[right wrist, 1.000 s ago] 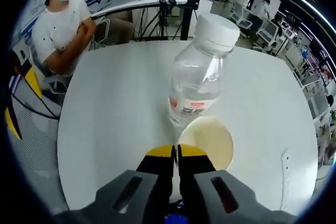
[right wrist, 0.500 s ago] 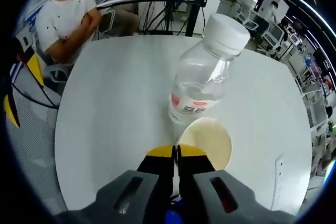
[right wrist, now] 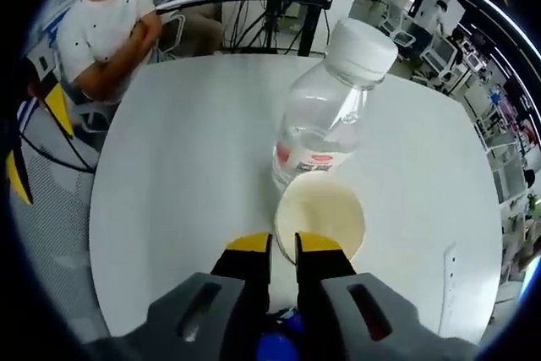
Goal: Arrange the tabletop items into an orderly group along one side of the table until the central work area is clear of visible clutter.
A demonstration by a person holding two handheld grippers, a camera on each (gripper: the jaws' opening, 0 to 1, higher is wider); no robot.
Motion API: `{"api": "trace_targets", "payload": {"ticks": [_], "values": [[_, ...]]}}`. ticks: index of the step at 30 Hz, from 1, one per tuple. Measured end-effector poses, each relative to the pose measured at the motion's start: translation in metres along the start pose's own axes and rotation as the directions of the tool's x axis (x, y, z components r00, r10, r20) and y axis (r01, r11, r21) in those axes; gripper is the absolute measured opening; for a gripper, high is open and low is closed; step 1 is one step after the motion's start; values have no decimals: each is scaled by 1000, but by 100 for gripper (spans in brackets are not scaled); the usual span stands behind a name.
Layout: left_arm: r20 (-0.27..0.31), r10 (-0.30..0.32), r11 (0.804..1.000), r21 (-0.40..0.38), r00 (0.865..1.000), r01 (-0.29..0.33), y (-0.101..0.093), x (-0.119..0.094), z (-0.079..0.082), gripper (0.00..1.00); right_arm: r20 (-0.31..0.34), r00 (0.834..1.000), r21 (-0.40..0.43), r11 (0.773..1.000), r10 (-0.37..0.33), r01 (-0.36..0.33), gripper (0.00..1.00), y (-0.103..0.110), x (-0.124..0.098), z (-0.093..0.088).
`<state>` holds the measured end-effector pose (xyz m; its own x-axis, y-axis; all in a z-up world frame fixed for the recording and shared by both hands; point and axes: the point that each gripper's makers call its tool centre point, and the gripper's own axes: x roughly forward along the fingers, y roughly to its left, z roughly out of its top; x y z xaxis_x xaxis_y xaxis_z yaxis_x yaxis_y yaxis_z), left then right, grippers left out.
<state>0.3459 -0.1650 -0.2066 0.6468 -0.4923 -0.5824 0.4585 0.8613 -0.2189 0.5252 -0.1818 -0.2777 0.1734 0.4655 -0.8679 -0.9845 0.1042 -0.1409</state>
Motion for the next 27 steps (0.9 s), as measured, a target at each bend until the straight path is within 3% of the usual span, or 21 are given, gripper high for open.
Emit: {"api": "trace_targets", "payload": {"ticks": [18,20,24,27], "values": [[12,-13,1000,0,1000,13,-9,6,6,43,76,996,19,999,-37,35,17,2,-30,0],[14,-14,1000,-1,1000,14,-10,7,7,43,108,994,46,999,-35,30,17,1,-35,3],[24,-12,1000,-11,1000,13,-10,9,11,43,210,977,188,982,-44,4,16,-4,-51,11],[29,-13,1000,-20,999,14,-10,9,12,43,242,967,240,971,-76,17,16,-11,-65,10]]}}
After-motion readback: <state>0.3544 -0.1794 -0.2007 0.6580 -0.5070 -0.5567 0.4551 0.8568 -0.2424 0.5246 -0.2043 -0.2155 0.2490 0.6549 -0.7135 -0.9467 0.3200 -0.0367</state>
